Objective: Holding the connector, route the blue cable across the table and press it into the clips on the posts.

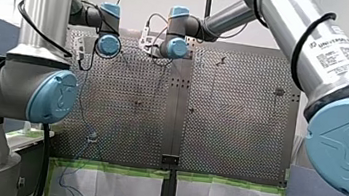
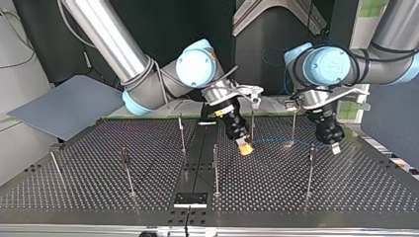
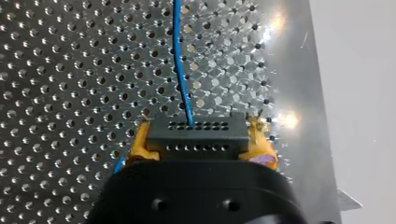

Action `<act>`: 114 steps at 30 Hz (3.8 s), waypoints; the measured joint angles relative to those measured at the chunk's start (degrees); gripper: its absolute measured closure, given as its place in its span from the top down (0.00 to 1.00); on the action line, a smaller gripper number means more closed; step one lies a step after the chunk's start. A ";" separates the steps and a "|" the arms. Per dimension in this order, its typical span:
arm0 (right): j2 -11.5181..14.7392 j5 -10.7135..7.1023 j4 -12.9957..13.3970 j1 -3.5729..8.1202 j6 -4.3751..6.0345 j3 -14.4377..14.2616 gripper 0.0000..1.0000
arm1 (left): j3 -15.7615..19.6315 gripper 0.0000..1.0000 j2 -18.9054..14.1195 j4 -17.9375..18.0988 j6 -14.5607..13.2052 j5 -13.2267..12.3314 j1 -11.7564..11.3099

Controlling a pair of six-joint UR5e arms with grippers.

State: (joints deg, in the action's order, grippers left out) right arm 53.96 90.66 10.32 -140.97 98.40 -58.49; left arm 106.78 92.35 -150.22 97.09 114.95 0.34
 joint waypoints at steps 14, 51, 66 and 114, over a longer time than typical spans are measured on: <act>-0.63 -0.03 -0.51 0.63 0.01 2.49 0.00 | -2.67 0.00 5.06 1.48 2.14 -7.28 -5.08; -0.62 0.66 -3.23 1.96 -0.51 3.08 0.00 | -2.74 1.00 4.22 -7.42 11.77 -11.75 -4.75; -0.48 0.66 -3.94 1.80 -0.48 3.08 0.00 | 1.44 1.00 -3.44 -15.22 14.26 -13.82 -4.18; -0.41 2.53 -5.04 2.12 -0.12 3.08 0.00 | -1.69 1.00 -5.32 -14.97 3.49 -22.81 1.29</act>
State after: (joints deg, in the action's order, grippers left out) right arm 53.55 93.20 5.28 -138.85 98.28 -55.41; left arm 105.09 87.03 -165.19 100.58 92.15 1.62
